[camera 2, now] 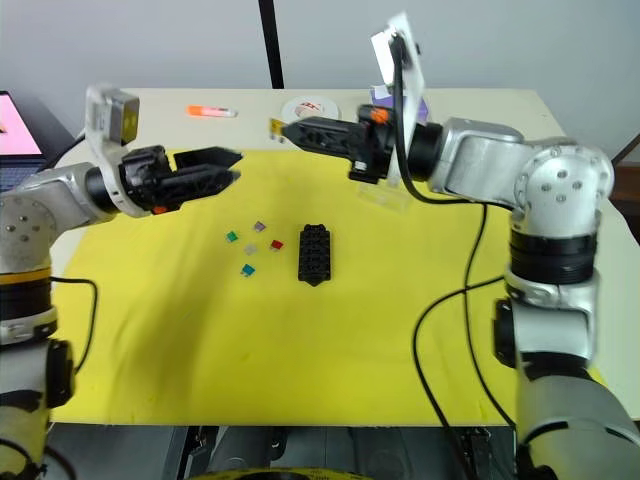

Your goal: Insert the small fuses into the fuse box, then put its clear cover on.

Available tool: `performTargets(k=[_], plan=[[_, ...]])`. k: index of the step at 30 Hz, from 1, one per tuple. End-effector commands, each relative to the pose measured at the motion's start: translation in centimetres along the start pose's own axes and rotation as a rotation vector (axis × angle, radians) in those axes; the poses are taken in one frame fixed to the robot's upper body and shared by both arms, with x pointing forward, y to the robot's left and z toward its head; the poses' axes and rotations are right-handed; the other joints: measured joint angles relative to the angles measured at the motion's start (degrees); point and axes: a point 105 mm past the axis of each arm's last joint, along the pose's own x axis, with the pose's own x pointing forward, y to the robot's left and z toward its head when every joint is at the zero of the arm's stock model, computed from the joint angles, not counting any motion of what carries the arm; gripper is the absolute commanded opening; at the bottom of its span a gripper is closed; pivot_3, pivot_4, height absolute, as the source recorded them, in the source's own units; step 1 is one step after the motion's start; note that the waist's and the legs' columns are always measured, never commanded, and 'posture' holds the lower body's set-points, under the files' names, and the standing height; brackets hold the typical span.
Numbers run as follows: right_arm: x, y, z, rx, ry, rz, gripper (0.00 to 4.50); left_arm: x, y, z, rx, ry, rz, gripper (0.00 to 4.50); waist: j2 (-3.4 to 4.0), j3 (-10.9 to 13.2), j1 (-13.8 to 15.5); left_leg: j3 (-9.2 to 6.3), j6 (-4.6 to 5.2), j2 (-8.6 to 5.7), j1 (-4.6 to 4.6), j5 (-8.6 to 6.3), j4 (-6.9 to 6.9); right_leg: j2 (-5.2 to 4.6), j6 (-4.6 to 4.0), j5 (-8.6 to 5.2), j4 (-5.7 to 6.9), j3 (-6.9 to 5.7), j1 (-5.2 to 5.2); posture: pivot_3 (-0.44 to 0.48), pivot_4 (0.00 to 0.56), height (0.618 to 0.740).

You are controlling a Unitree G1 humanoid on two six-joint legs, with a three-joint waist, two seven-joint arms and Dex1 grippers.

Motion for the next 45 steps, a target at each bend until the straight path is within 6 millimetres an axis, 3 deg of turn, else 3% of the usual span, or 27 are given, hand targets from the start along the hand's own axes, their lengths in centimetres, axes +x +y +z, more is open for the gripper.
performTargets(k=[1, 4, 11, 30, 45], plan=[[-0.8, -1.3, -1.8, -0.324, 0.006, 0.039, 0.00, 0.8, -0.9, -2.6, 0.203, 0.158, -0.040, 4.20, 0.00, 0.0, 0.0, 0.04, 0.00, 0.00, 0.00, 0.00, 0.01, -0.01, 0.00, 0.00, -0.03, 0.03, -0.01, 0.000, 0.150, 0.740], [-1.7, -1.7, -6.0, -0.457, 0.152, 0.165, 0.00, 1.1, -2.1, -4.9, 0.227, 0.215, -0.104, 4.20, 0.00, 0.0, -0.2, 0.18, 0.00, 0.00, 0.00, 0.00, 0.04, -0.03, -0.01, 0.01, -0.04, 0.15, -0.03, 0.000, 0.150, 0.740], [-1.5, -0.9, -10.5, -0.497, 0.217, 0.318, 0.00, 1.8, -3.9, -8.9, 0.307, 0.313, -0.189, 4.20, 0.01, 0.0, -0.3, 0.19, 0.00, 0.07, 0.08, 0.00, 0.02, 0.01, -0.01, 0.02, 0.12, 0.17, -0.10, 0.000, 0.150, 0.740], [0.0, -2.7, -13.8, -0.527, 0.276, 0.292, 0.00, 1.0, -2.5, -11.8, 0.309, 0.339, -0.147, 4.20, 0.01, 0.0, -0.3, 0.17, 0.00, 0.06, 0.10, 0.00, 0.12, 0.01, -0.01, 0.03, 0.24, 0.16, -0.06, 0.000, 0.150, 0.740], [0.3, -2.8, -14.4, -0.513, 0.273, 0.285, 0.00, 0.4, -2.0, -12.0, 0.320, 0.331, -0.140, 4.20, 0.02, 0.0, -0.2, 0.16, 0.00, 0.06, 0.13, 0.01, 0.14, 0.01, -0.01, 0.03, 0.30, 0.16, -0.04, 0.000, 0.150, 0.740]])
